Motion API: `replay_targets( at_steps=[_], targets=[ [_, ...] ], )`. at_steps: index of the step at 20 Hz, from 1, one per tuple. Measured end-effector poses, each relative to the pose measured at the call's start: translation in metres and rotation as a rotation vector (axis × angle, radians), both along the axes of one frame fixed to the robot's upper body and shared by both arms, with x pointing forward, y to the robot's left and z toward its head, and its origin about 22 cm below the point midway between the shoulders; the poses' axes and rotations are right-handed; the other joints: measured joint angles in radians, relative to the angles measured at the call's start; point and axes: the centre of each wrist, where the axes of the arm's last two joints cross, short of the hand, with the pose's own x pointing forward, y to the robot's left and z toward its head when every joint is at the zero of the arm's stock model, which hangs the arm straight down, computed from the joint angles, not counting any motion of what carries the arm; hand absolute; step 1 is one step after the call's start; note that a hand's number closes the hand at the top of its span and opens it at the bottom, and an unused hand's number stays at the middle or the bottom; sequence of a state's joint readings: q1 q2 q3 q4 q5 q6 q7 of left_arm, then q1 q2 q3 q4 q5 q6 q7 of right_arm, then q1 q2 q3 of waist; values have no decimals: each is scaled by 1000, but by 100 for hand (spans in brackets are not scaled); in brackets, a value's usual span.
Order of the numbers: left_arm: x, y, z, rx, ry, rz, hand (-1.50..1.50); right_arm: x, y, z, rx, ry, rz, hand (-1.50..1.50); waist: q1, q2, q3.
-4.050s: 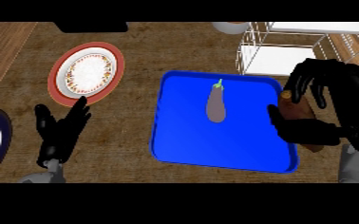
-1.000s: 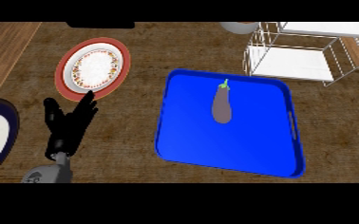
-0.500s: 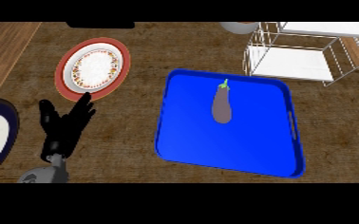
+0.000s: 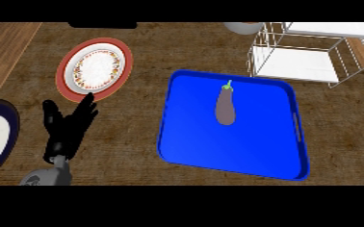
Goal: Pick the sweet potato from the tray and place it in the tiered shelf
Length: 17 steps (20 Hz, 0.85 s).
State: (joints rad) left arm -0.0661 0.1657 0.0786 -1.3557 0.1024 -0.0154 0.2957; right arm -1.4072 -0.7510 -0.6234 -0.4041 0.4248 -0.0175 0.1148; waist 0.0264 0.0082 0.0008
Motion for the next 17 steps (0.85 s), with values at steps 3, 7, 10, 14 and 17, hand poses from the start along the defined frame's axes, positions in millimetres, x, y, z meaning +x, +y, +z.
replay_targets(
  at_steps=[3, 7, 10, 14, 17],
  targets=[
    [0, 1, -1, -1, 4, 3, 0, -12, -22, 2, 20, -22, -97, -150, -4, -1, 1],
    [-3, -1, 2, -5, 2, -5, 0, -36, -61, 4, 91, -58, -217, -150, 0, 1, 1],
    [-5, -3, -1, -9, 5, 3, 0, -55, -88, 2, 142, -79, -268, -150, -5, 0, 2],
    [-5, -1, 2, -4, 2, 7, 0, -84, -123, 2, 190, -80, -278, -150, -3, 2, 2],
    [-6, -2, 2, -2, -3, 6, 0, -107, -147, -1, 193, -75, -259, -150, -5, 2, 2]
  ],
)
